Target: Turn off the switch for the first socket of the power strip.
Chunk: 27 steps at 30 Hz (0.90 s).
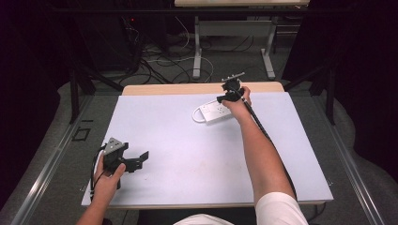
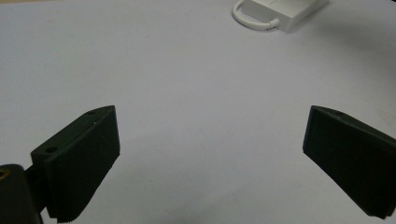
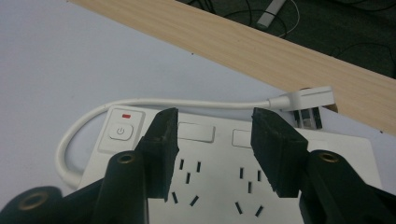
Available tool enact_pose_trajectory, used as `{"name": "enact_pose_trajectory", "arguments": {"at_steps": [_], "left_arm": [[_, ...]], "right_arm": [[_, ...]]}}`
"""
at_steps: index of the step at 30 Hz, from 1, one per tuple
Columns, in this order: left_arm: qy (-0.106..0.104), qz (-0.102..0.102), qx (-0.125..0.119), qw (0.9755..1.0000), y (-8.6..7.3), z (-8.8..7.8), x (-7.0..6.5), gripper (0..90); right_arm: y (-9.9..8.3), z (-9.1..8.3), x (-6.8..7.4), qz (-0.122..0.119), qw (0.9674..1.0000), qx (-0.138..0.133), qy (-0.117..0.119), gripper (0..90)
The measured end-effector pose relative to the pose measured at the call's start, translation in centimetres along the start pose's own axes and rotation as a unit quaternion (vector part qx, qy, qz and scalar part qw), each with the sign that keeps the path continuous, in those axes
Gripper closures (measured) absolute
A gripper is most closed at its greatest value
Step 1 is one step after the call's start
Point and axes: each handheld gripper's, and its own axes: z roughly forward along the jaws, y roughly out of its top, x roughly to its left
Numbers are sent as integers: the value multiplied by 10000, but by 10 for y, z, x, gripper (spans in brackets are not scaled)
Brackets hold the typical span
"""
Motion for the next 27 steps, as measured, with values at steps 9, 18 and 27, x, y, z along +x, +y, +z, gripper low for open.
{"name": "enact_pose_trajectory", "arguments": {"at_steps": [9,18,27], "left_arm": [[-8,-5,-2,10000,0,0,0,40],[-20,5,-19,10000,0,-1,1,40],[-24,-2,-22,10000,0,-1,1,41]], "right_arm": [[-4,6,-1,117,9999,102,66,629],[-5,11,2,76,9999,97,84,816],[-7,16,2,185,9997,51,128,900]]}}
